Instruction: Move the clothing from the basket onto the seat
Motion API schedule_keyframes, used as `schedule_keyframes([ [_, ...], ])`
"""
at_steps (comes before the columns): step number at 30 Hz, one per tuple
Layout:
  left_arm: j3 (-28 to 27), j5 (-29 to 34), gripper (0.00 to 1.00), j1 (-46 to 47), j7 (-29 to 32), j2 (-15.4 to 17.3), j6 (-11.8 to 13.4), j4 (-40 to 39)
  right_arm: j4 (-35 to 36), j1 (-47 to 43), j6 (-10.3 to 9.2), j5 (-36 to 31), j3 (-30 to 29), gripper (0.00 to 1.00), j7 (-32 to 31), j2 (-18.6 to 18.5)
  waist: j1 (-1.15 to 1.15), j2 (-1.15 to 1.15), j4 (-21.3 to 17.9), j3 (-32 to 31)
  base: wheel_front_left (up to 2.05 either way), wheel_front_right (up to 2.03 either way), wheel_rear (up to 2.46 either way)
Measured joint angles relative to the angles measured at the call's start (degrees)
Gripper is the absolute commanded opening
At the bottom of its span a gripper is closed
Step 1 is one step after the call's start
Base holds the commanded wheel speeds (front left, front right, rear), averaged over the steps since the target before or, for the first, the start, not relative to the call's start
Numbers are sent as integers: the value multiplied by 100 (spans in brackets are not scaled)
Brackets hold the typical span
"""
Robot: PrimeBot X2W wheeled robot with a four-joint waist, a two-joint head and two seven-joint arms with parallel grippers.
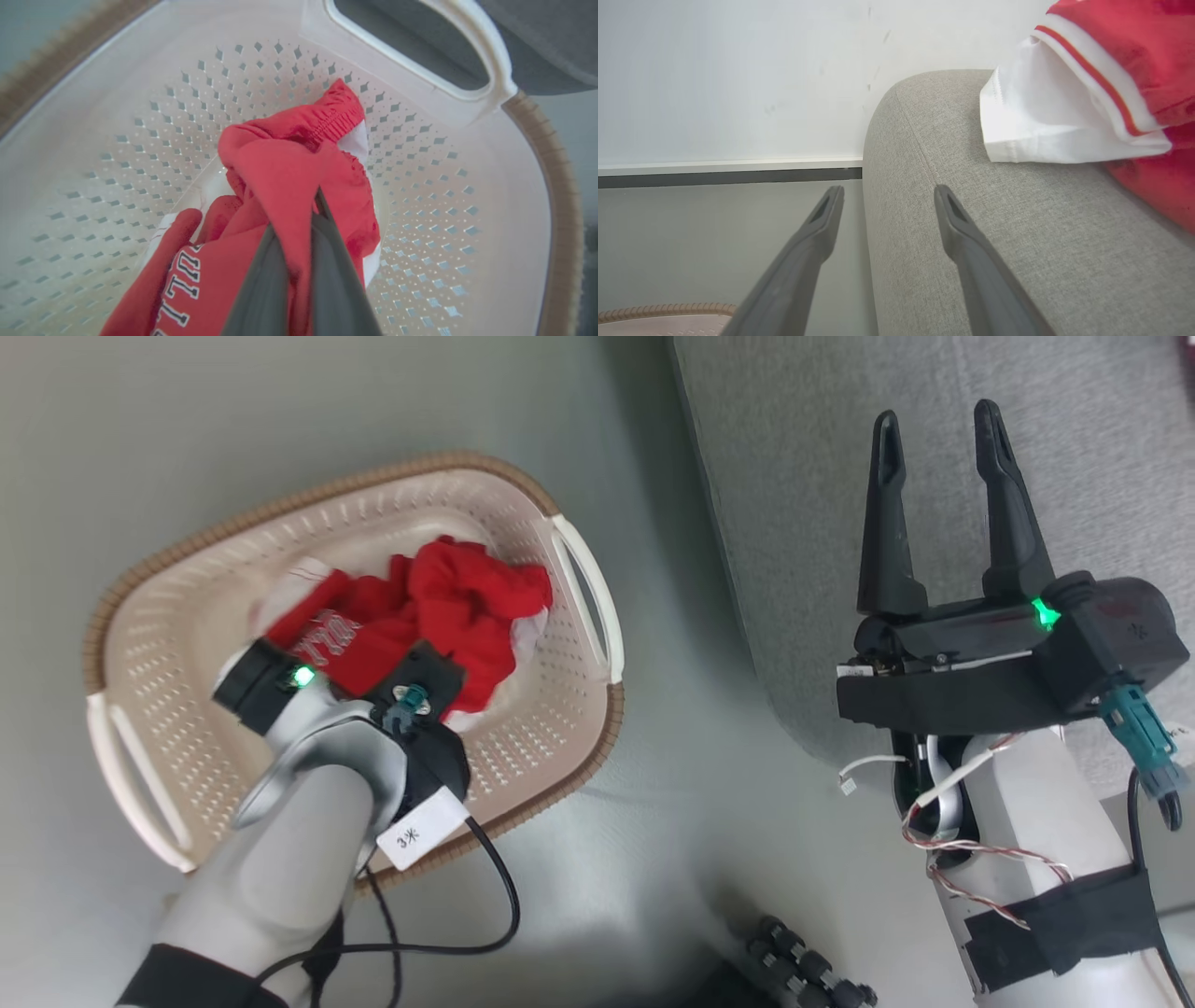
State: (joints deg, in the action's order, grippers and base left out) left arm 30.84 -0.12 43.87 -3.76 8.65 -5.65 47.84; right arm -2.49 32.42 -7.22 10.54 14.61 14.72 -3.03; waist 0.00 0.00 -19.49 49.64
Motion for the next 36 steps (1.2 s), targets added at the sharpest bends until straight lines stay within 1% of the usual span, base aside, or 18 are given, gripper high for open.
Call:
schedule_keyframes([
  [5, -3, -46, 0, -1, -378, -126, -42, -64, -230, 112, 32, -23, -8, 100, 0, -1, 1, 0, 123, -321, 0, 0, 0],
  [6, -11, -79, 0, -2, -449, -152, -43, -77, -271, 115, 68, -36, -16, 100, 1, -1, 1, 0, 152, -387, 0, 0, 0],
  [8, -41, -193, 0, -2, -604, -188, -48, -105, -361, 116, 80, -51, -34, 100, 1, -3, 1, 1, 216, -524, 0, 0, 0],
  [12, -113, -341, 0, -3, -879, -200, -90, -188, -509, 121, 133, -57, -70, 100, 0, -31, 1, 0, 350, -801, 0, 0, 0],
  [17, -279, -526, 0, 3, -955, -248, -91, -296, -691, 121, 220, -63, -181, 100, 0, -176, 1, 1, 523, -1163, 0, 0, 0],
  [24, -459, -750, 0, 10, -1024, -323, -94, -505, -917, 68, 269, -86, -315, 100, 0, -312, 1, 1, 765, -1682, 0, 0, 0],
  [25, -474, -794, 0, 12, -1046, -345, -97, -558, -964, 4, 278, -86, -338, 100, 0, -346, 1, 1, 834, -1830, 0, 0, 0],
  [31, -522, -976, 0, 14, -1048, -389, -98, -666, -1146, -150, 332, -87, -398, 100, 0, -434, 1, 1, 1040, -2281, 0, 0, 0],
  [36, -576, -1087, 0, 12, -1053, -448, -100, -735, -1282, -215, 422, -87, -399, 100, 0, -455, 0, 1, 1202, -2664, 0, 0, 0],
])
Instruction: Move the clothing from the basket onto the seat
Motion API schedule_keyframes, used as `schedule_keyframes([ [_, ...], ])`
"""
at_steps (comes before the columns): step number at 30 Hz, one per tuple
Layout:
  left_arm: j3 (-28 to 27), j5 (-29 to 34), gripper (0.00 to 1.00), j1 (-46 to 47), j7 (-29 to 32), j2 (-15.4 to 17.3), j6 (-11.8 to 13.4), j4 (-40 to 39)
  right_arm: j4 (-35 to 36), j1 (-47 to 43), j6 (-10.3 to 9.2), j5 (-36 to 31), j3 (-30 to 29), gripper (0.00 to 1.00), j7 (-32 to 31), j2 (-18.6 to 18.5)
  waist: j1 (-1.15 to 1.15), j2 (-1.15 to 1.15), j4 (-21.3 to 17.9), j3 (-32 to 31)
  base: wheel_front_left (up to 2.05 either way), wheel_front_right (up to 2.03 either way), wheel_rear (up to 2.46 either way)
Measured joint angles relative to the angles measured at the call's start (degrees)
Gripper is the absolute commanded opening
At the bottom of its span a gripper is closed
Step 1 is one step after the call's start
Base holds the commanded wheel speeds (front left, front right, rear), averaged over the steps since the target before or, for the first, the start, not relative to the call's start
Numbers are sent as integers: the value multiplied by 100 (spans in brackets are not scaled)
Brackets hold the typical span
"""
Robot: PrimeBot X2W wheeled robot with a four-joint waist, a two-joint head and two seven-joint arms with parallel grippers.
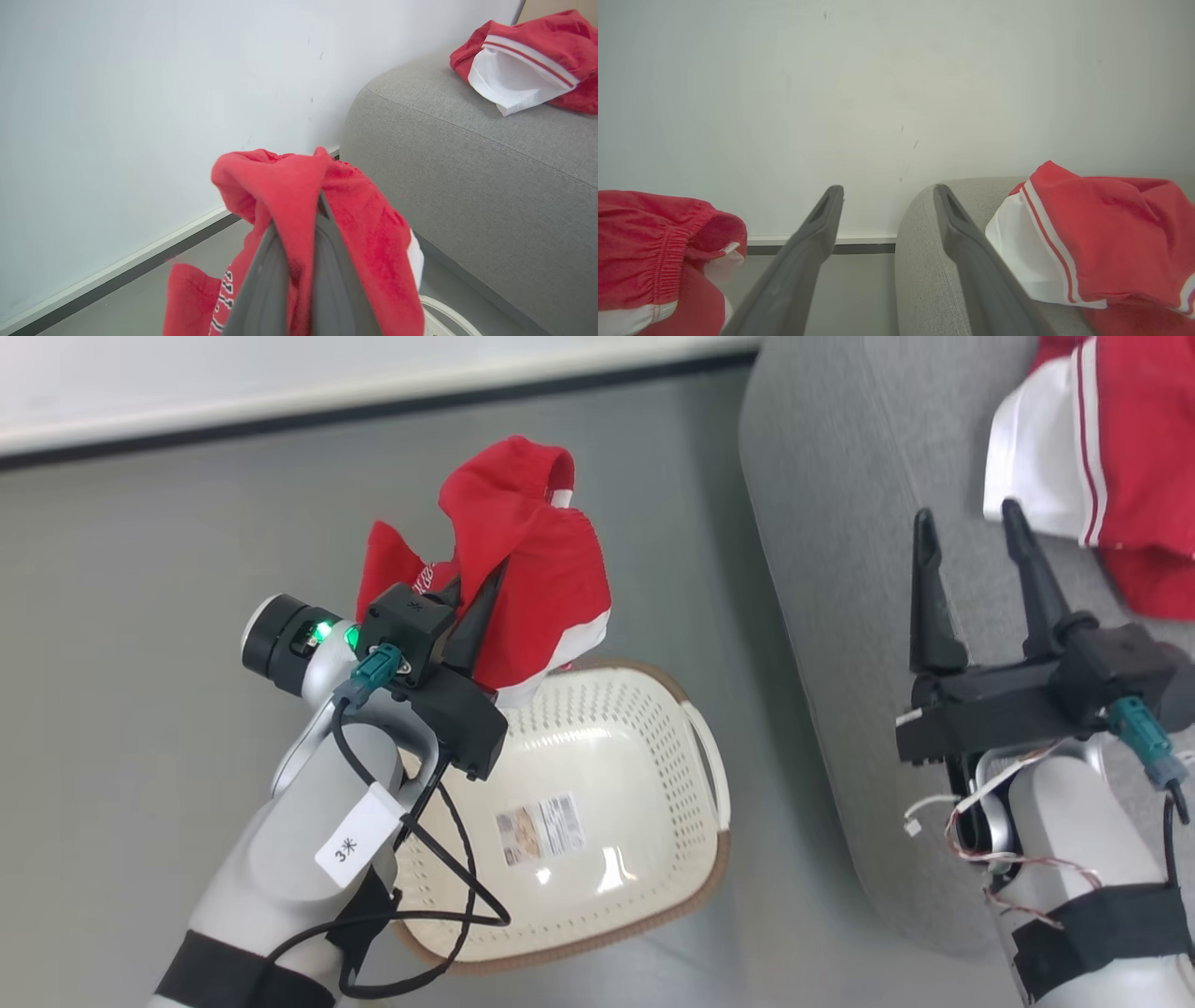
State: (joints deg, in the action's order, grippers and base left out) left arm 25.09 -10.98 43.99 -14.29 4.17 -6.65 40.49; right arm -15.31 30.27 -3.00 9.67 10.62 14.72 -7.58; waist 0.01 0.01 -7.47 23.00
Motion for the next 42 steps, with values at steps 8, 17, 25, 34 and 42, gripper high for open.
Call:
schedule_keyframes([
  [8, -38, -104, 0, -103, -1, -29, -41, -8, -257, -157, 144, -7, 149, 100, 0, 20, 1, 0, 193, -540, 0, 0, 0],
  [17, -3, -289, 0, -349, -1, -66, -42, 20, -714, -281, 407, -29, 426, 100, 0, 91, 0, 0, 361, -1238, 0, 0, 0],
  [25, 75, -354, 0, -576, -1, -83, -43, 141, -1243, -442, 665, -124, 784, 100, -1, 188, 0, 0, 479, -1851, 0, 0, 0],
  [34, 230, -410, 0, -797, 7, -119, -48, 187, -1705, -523, 886, -142, 1439, 100, -1, 343, 0, 0, 559, -2526, 0, 0, 0],
  [42, 402, -438, 0, -1034, 118, -151, -49, -4, -1990, -631, 959, -174, 2043, 100, -2, 399, 0, 0, 610, -2941, 0, 0, 0],
])
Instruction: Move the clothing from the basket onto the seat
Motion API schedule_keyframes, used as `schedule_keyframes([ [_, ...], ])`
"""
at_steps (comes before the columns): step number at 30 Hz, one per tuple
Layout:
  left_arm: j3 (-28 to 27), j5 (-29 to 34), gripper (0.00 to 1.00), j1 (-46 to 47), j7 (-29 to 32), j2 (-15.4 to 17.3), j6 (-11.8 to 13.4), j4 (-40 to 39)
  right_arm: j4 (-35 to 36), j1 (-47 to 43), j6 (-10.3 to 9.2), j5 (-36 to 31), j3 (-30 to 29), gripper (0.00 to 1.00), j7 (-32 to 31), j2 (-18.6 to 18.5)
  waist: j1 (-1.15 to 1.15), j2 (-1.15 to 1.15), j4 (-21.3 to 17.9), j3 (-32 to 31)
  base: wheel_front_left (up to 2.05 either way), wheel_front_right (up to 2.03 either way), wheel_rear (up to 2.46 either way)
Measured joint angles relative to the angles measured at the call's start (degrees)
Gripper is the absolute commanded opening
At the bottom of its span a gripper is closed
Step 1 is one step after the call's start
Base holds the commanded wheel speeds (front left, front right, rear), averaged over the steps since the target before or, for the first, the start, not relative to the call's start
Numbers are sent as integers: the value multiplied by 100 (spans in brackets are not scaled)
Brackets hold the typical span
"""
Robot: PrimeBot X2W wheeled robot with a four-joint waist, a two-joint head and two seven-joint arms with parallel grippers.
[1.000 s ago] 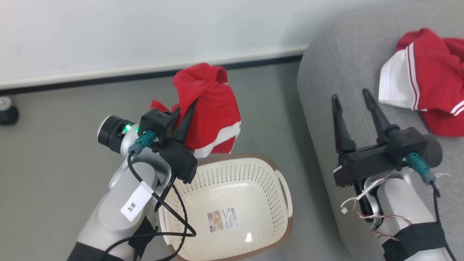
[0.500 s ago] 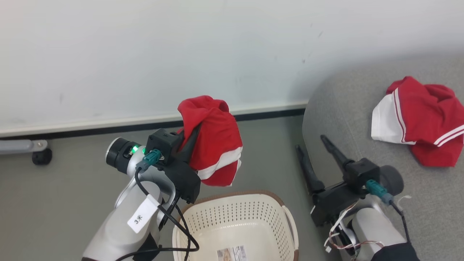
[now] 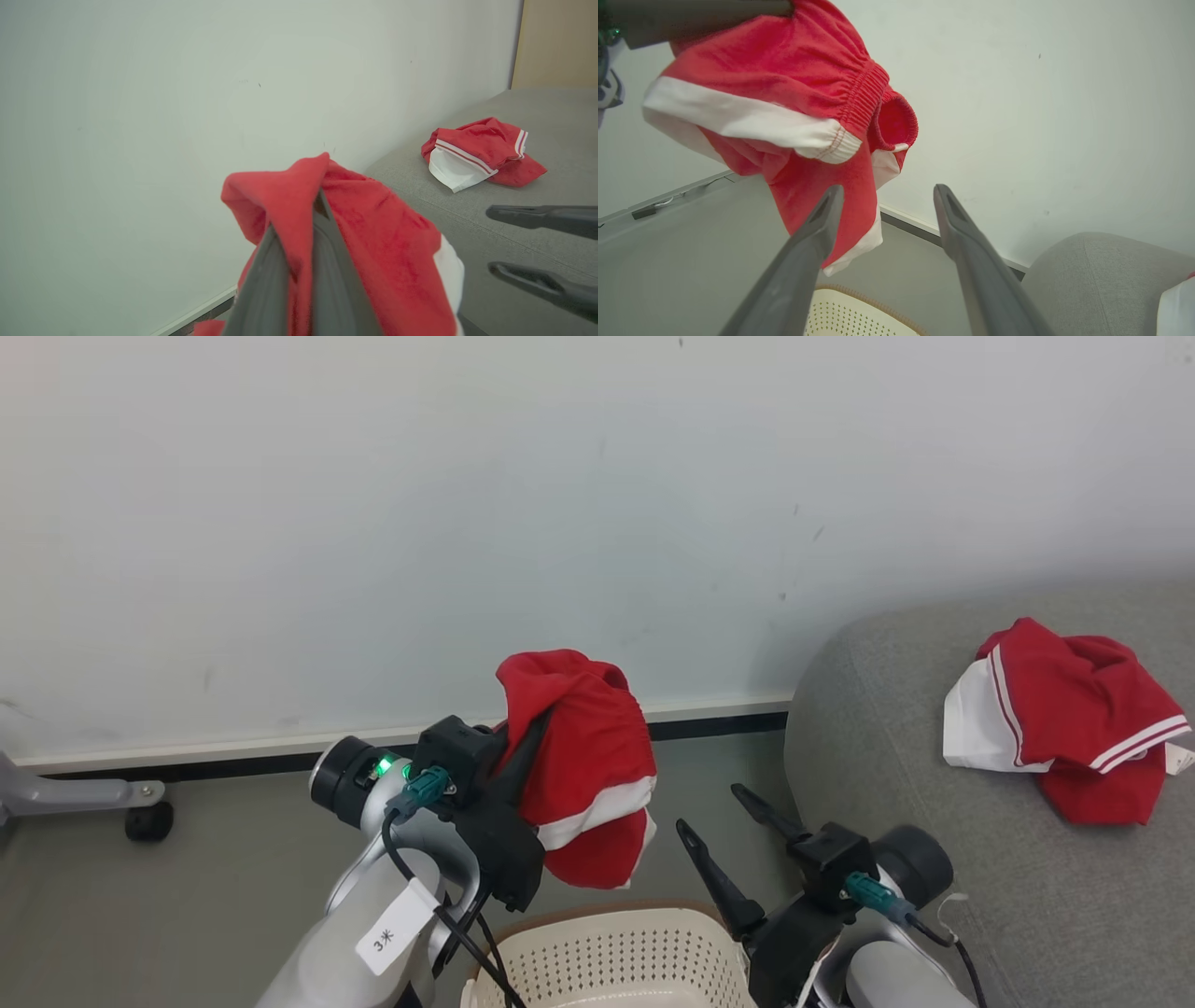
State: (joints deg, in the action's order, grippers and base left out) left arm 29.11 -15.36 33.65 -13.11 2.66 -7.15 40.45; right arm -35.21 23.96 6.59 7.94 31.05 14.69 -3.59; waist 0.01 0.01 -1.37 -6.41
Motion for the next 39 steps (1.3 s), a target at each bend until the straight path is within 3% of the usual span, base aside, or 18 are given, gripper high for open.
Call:
schedule_keyframes([
  [14, 278, -131, 0, -119, 245, -10, 0, -497, -615, 63, 47, 305, 361, 100, 0, 9, -1, -1, 98, -107, 0, 0, 0],
  [31, 805, -305, 0, -118, 510, -14, 0, -1284, -1366, 856, 48, 862, 563, 100, 0, 9, -1, -1, 425, 13, 0, 0, 0],
  [39, 1001, -517, 0, -116, 653, -14, -1, -1572, -1541, 1215, 49, 1137, 1456, 100, 0, 9, -1, -1, 618, 66, 0, 0, 0],
])
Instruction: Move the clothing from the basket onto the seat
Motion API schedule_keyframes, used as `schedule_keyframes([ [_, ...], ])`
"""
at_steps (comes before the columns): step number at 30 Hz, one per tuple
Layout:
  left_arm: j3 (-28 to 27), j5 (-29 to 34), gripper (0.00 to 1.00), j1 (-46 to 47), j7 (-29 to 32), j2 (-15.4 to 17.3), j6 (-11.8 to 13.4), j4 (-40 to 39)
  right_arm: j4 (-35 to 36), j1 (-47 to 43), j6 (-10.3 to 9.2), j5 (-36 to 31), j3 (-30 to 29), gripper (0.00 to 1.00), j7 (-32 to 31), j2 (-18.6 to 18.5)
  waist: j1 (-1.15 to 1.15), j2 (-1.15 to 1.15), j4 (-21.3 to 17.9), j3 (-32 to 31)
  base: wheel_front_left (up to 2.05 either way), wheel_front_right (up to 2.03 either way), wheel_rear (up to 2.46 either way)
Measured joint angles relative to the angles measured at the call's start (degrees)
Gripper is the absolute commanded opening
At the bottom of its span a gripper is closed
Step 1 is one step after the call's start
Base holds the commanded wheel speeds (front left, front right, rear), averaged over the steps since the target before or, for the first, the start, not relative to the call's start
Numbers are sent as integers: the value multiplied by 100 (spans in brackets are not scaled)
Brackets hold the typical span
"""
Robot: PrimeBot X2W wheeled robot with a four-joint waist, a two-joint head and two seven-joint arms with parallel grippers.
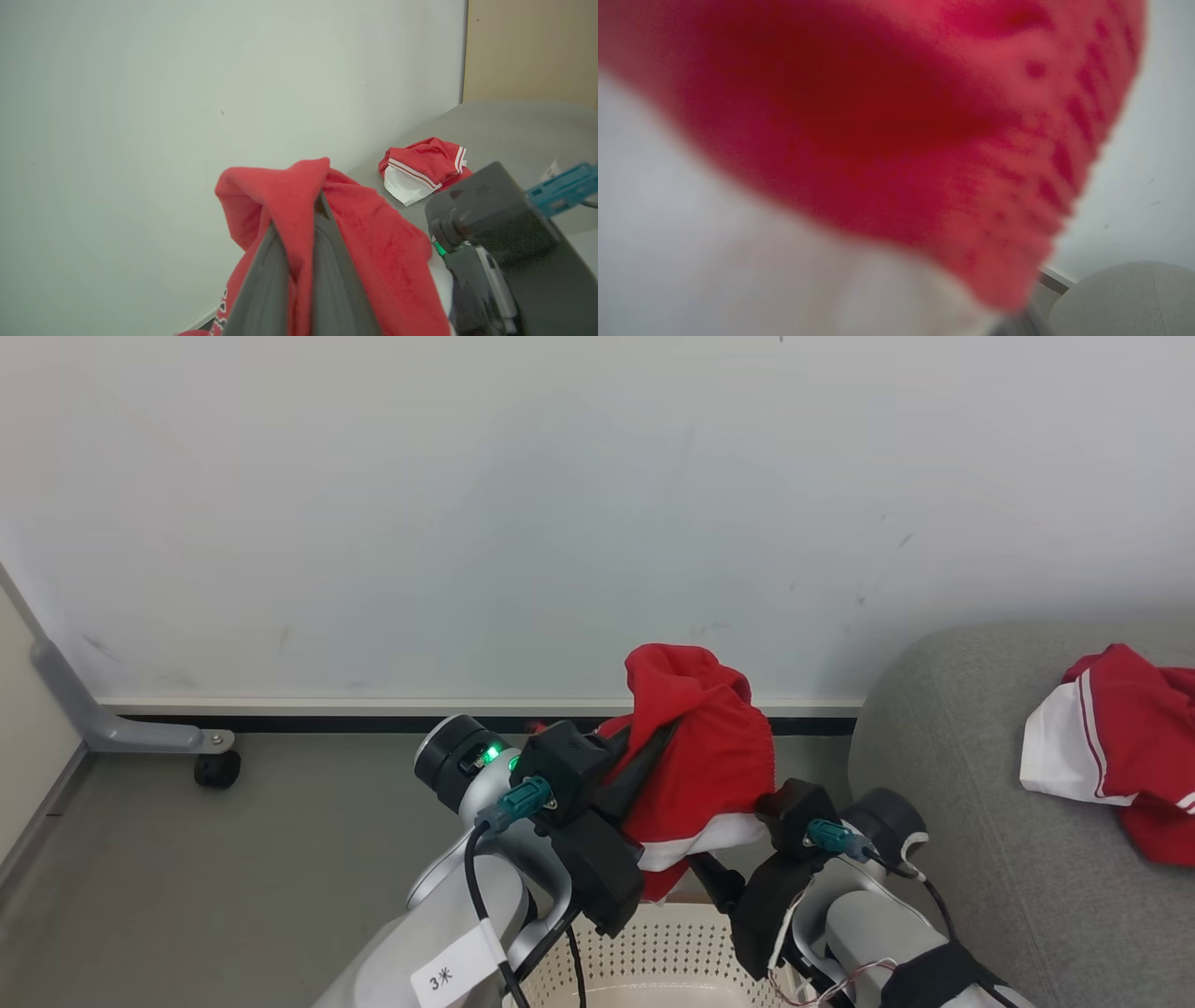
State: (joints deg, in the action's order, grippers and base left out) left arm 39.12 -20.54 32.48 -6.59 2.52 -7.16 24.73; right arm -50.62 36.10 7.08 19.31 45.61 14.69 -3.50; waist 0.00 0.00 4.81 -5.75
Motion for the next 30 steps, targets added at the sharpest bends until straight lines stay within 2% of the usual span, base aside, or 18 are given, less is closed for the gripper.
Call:
schedule_keyframes([
  [4, -4, -9, 0, 0, 47, 4, 2, -57, 10, 151, 1, 142, 350, 100, 0, 12, 0, 0, 37, 28, 0, 0, 0],
  [5, -10, -10, 0, 0, 69, 4, 4, -69, 10, 170, 1, 202, 407, 82, 0, 11, 0, 0, 43, 34, 0, 0, 0],
  [7, -31, -29, 0, 0, 96, 2, 10, -76, 9, 214, 1, 256, 525, 20, 0, 9, 0, 0, 50, 45, 0, 0, 0],
  [8, -45, -49, 0, -1, 98, 2, 10, -77, 9, 224, 1, 261, 587, 0, 0, 9, 0, 0, 51, 50, 0, 0, 0],
  [20, -309, -159, 0, -213, 154, 132, 164, -67, -5, 312, 4, 689, 734, 0, 0, 11, 0, 0, -141, 88, 0, 0, 0],
  [22, -347, -170, 20, -264, 154, 156, 200, -62, 1, 322, 5, 761, 680, 0, 0, 1, 0, 0, -196, 94, 0, 0, 0],
  [23, -367, -187, 25, -281, 154, 172, 212, -59, 8, 322, 5, 809, 657, 0, 0, -13, 0, 0, -223, 96, 0, 0, 0],
  [24, -390, -214, 43, -300, 154, 196, 214, -59, 12, 322, 5, 864, 625, 0, 0, -26, 0, 0, -252, 99, 0, 0, 0],
  [25, -412, -253, 65, -328, 154, 211, 223, -59, 18, 322, 5, 914, 608, 0, 0, -43, 0, 0, -282, 101, 0, 0, 0],
  [26, -430, -300, 100, -359, 154, 223, 248, -58, 24, 322, 5, 946, 589, 0, 0, -62, 0, 0, -311, 103, 0, 0, 0],
  [30, -516, -370, 100, -464, 152, 242, 285, -57, 49, 323, 5, 1050, 498, 0, 0, -149, 0, 0, -436, 109, 0, 0, 0],
])
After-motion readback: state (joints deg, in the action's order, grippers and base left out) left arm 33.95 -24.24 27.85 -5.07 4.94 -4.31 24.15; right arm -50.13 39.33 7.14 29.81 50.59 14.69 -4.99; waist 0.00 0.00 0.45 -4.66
